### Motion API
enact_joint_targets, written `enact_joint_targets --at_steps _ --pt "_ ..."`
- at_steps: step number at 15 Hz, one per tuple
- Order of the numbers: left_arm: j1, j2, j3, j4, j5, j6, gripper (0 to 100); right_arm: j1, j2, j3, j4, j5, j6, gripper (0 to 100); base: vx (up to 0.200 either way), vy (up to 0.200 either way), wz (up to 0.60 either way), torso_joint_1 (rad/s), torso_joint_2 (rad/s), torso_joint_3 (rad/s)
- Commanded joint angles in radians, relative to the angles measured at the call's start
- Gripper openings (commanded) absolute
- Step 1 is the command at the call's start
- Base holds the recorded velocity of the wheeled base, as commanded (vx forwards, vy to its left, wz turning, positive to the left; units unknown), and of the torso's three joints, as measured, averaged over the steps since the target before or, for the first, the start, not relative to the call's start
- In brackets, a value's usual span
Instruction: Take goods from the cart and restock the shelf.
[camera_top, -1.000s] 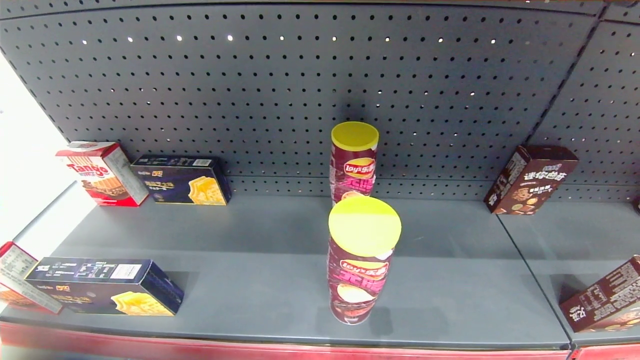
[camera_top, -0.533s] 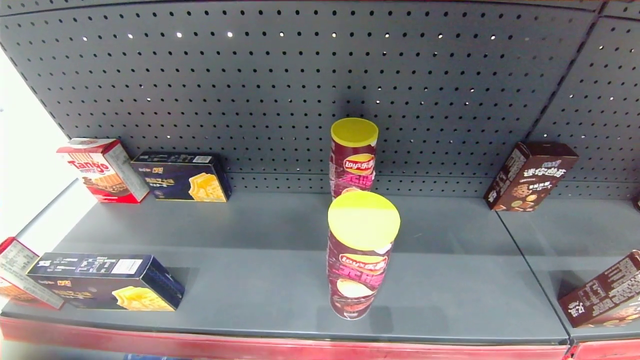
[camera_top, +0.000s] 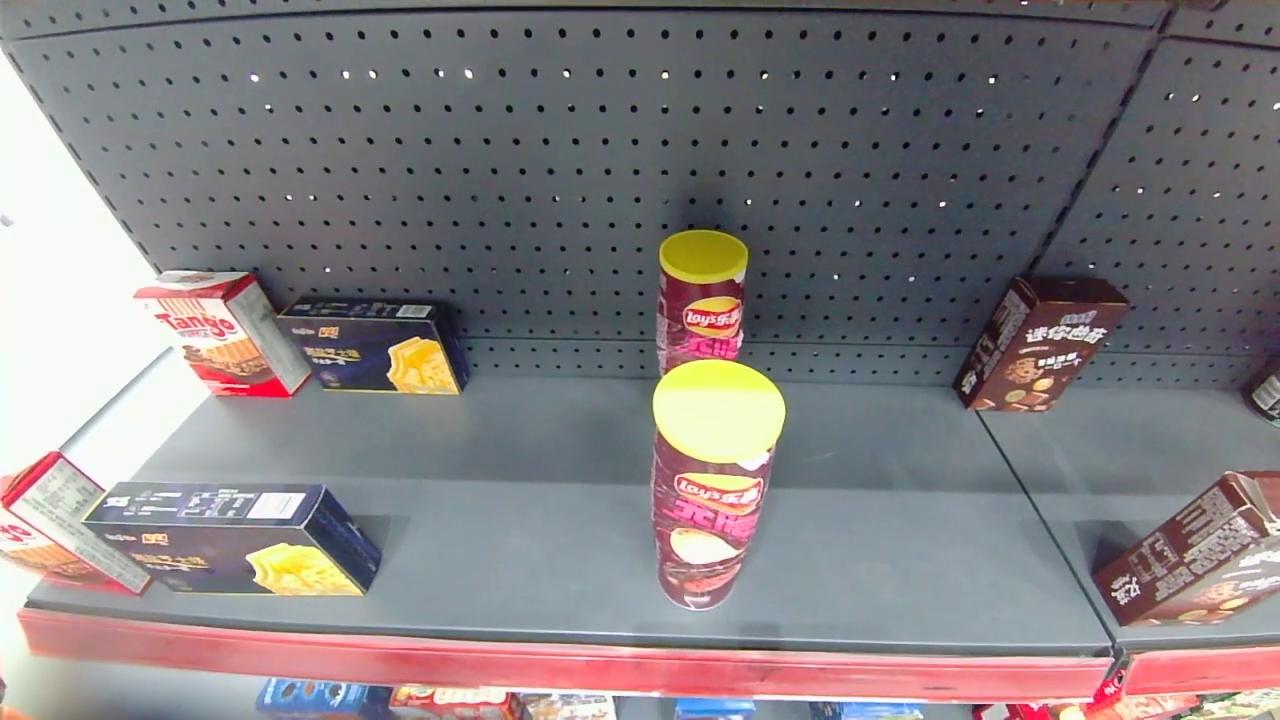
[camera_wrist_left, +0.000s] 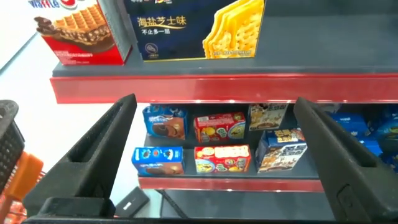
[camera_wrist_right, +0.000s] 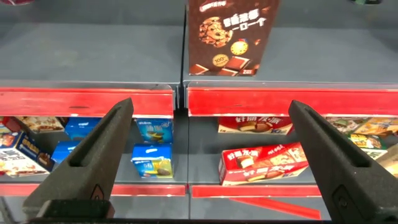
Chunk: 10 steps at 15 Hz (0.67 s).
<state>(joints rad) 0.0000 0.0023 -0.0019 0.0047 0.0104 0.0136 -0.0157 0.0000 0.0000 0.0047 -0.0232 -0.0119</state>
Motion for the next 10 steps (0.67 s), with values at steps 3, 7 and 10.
enact_joint_targets --at_steps 3,7,10 --pt "0.000 0.001 0.000 0.000 0.000 -0.003 100 -0.001 0.000 0.000 0.000 0.000 0.000 100 0.000 0.000 0.00 0.000 0.00 0.000" --pt "0.000 0.001 0.000 0.000 0.002 -0.003 100 0.000 0.000 0.000 0.000 0.000 0.000 100 0.000 0.000 0.00 0.000 0.00 0.000" --pt "0.000 0.001 0.000 0.000 0.002 -0.004 100 0.000 0.000 0.000 0.000 0.000 0.000 100 0.000 0.000 0.00 0.000 0.00 0.000"
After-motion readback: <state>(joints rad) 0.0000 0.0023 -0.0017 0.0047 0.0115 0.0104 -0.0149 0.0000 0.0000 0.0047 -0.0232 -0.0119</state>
